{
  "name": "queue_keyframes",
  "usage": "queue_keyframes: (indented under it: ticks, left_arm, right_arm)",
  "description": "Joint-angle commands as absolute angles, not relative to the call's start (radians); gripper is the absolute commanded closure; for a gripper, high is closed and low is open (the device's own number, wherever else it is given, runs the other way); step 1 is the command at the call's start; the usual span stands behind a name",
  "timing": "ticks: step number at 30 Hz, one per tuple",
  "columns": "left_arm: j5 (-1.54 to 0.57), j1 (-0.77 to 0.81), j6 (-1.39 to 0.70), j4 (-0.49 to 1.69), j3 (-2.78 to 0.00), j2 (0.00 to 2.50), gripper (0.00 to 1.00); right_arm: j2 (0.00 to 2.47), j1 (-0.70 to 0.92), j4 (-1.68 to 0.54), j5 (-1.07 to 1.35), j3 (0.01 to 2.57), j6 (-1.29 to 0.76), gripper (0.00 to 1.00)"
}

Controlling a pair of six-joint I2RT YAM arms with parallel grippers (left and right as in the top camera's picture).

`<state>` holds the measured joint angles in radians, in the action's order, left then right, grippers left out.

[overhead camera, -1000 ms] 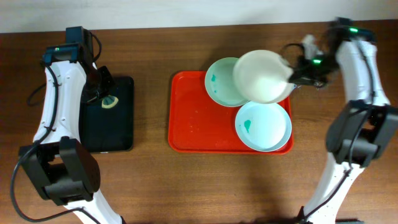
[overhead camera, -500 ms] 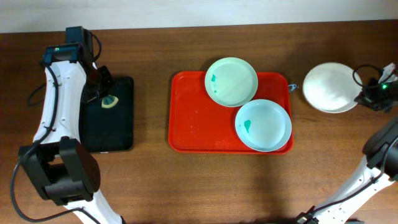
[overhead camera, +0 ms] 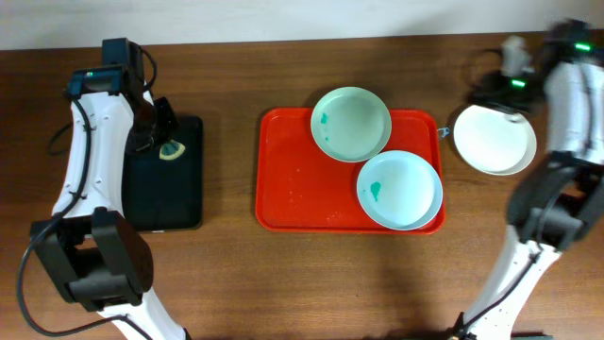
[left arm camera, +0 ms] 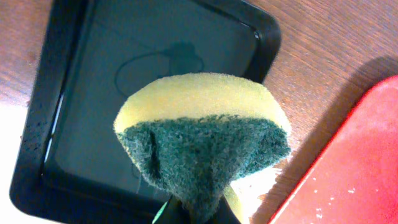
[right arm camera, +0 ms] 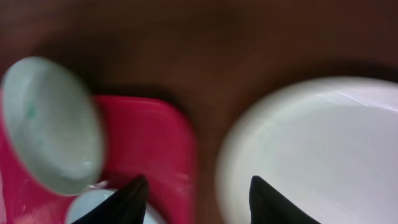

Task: Clean dirty plates on tray and stack at the side
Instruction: 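Grip the rim of the top pale-green plate with the right gripper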

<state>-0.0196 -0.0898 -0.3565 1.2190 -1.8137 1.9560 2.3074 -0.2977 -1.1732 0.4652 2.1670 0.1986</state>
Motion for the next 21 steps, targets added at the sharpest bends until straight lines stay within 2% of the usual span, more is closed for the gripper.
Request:
queue_keyframes:
  ticks: [1,5,8,13,15,17,19,21]
  left_arm:
    - [-0.048,-0.06,-0.281,1.208,-1.816,1.95,1.0]
    - [-0.046,-0.038,-0.251,1.206,-1.816,1.95,1.0]
    - [-0.046,-0.037,-0.251,1.206,-1.816,1.95,1.0]
    - [-0.049,-0.037,-0.251,1.206,-1.816,1.95,1.0]
    - [-0.05,-0.037,-0.251,1.205,-1.816,1.95,1.0]
    - [-0.061,-0.037,-0.251,1.205,-1.816,1.95,1.0]
    - [-0.1,-0.036,-0.226,1.203,-1.816,1.95,1.0]
    - [-0.141,-0.031,-0.206,1.194,-1.816,1.95,1.0]
  right_arm:
    - [2.297,-0.123,-1.071,0.4,2.102,0.226,0.46]
    - [2.297,0.045,-0.909,0.114,2.001,0.076,0.44]
    - [2.298,0.095,-0.836,0.119,1.933,0.067,0.44]
    - [2.315,0.088,-0.802,0.12,1.86,-0.002,0.44]
    - [2.315,0.092,-0.812,0.128,1.855,-0.002,0.64]
    - [2.315,0.098,-0.828,0.163,1.855,-0.002,0.75]
    - [2.315,0.1,-0.841,0.215,1.855,-0.008,0.96]
    - [2.315,0.1,-0.869,0.315,1.855,-0.017,0.96]
